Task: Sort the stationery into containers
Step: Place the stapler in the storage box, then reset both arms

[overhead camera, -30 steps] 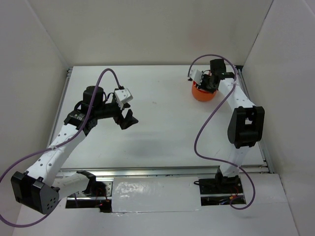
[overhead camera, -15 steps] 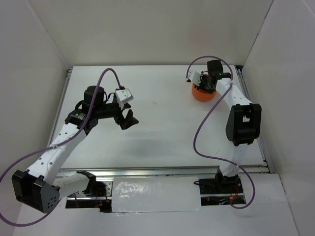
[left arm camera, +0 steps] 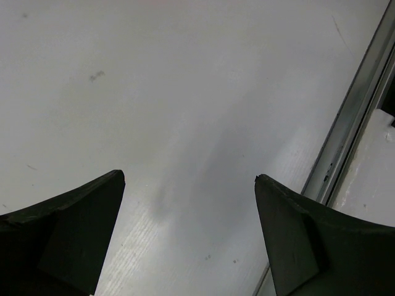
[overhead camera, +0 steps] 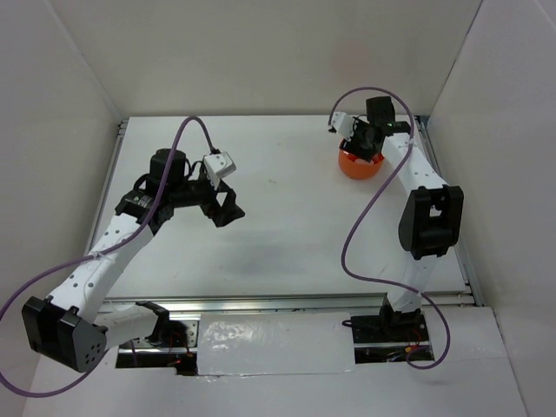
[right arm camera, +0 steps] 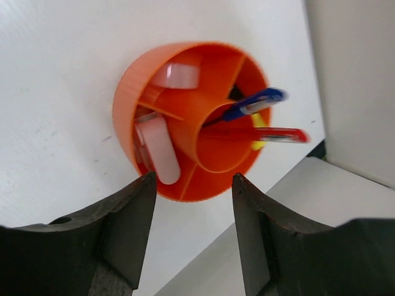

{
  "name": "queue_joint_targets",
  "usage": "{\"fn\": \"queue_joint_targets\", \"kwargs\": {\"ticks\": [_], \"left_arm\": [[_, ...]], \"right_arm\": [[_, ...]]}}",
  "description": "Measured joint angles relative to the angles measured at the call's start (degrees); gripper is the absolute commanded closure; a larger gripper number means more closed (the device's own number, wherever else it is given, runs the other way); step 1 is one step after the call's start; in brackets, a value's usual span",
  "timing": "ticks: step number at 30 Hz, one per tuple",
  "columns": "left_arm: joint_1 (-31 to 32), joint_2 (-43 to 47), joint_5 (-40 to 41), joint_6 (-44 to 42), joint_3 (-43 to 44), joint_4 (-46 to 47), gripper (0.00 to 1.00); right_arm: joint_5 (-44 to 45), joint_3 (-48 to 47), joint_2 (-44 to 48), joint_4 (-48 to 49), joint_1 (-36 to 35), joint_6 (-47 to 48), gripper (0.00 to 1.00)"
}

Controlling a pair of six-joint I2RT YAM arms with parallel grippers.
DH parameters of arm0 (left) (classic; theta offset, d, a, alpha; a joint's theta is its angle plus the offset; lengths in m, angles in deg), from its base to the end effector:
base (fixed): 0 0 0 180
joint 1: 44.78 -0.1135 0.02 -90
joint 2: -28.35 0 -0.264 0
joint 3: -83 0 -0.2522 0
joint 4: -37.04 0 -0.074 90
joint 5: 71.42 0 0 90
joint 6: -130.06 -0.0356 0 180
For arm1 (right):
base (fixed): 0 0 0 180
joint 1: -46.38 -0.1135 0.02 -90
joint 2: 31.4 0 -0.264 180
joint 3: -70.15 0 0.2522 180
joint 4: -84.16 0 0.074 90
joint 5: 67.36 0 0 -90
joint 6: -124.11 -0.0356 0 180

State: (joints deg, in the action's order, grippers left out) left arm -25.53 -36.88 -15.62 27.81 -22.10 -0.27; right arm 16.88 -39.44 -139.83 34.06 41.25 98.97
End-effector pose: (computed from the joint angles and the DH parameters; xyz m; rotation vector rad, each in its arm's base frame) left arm 0.2291 -0.1012 0.3476 0.8996 1.8205 -0.6867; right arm 0.4255 0.0418 0.2866 -1.4427 1.9803 -0.3499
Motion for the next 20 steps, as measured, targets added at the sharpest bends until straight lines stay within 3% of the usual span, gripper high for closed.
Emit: {"fn": "queue_joint_targets", "kwargs": {"ticks": [4, 6, 7, 8, 9, 16, 20], "left_arm": [[-0.66, -5.97, 4.00, 4.52, 8.55, -5.73, 0.01], [-1.57, -9.01, 7.58, 6.99, 11.96, -7.48, 0.01], [-2.19, -10.19, 9.25, 8.37, 12.96, -8.11, 0.01], [-3.08, -10.99, 10.69, 9.86, 13.14, -8.35, 0.01], [-3.96, -11.32, 11.91, 11.08, 12.74, -8.61, 0.01], [-11.15, -6.60, 18.78, 16.74, 1.09, -6.64, 0.01], [-13.77, -2.82, 20.31, 17.25, -5.70, -3.82, 0.01]], "right_arm": [[-3.82, -6.23, 2.95, -2.40, -0.09, -8.04, 0.40], [-5.90, -8.20, 6.12, -2.78, -0.02, -14.75, 0.26], [-6.88, -8.33, 8.55, -2.80, 0.17, -18.67, 0.25], [-7.80, -7.78, 11.63, -2.67, 0.31, -22.64, 0.11], [-8.81, -6.27, 14.99, -2.36, 0.57, -26.82, 0.03], [-13.14, 23.89, 43.67, 2.34, 6.23, -49.33, 0.00], [-13.66, 38.86, 49.29, 2.60, 8.02, -54.93, 0.00]]}}
